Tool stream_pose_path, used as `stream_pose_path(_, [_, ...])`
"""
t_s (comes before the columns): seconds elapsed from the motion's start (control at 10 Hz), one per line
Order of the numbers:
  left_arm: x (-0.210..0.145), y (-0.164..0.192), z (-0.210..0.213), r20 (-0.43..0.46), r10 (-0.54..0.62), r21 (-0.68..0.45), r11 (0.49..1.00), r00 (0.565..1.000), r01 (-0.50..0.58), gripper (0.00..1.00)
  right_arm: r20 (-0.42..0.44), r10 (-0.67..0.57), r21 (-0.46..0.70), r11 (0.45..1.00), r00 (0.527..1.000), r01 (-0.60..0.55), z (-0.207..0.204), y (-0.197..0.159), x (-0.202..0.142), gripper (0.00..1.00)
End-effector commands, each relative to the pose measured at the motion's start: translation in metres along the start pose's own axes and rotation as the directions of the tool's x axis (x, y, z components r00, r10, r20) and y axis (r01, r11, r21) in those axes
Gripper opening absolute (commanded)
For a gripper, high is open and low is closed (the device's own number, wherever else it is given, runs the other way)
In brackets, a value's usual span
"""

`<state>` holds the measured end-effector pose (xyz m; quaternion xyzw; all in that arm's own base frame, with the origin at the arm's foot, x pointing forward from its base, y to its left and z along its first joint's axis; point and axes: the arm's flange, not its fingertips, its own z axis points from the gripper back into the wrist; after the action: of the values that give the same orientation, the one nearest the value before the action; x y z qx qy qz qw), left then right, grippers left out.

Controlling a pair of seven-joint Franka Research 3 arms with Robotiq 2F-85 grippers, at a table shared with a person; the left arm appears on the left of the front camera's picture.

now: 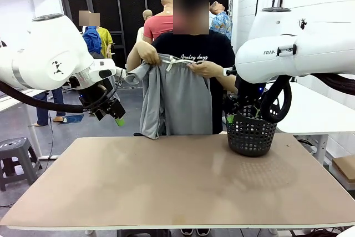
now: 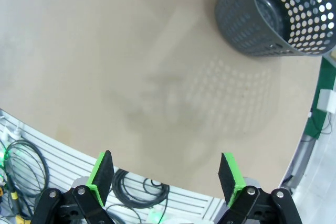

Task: Fold the training pants.
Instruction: Grab both ends of the Training pants handed by a person.

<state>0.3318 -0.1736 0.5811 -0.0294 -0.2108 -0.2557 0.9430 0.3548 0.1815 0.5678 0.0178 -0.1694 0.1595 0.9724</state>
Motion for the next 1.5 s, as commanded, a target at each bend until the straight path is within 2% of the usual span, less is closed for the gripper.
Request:
stream_pose_path(0.0, [0.0012,0.0025,0.0,0.006,-0.007,-0.002,1.0,1.0,0.007,1.0,-0.004,0.009,0.0,1.0,1.0,-0.009,-0.0003,-0.0002,0.0003,1.0])
stream_pose_path(1.4, [0.0012,0.0025,0.0,0.006,-0.007,-0.002,1.0,1.0,0.007,1.0,-0.004,0.009,0.0,1.0,1.0,-0.009,-0.0003,-0.0002,0.0003,1.0])
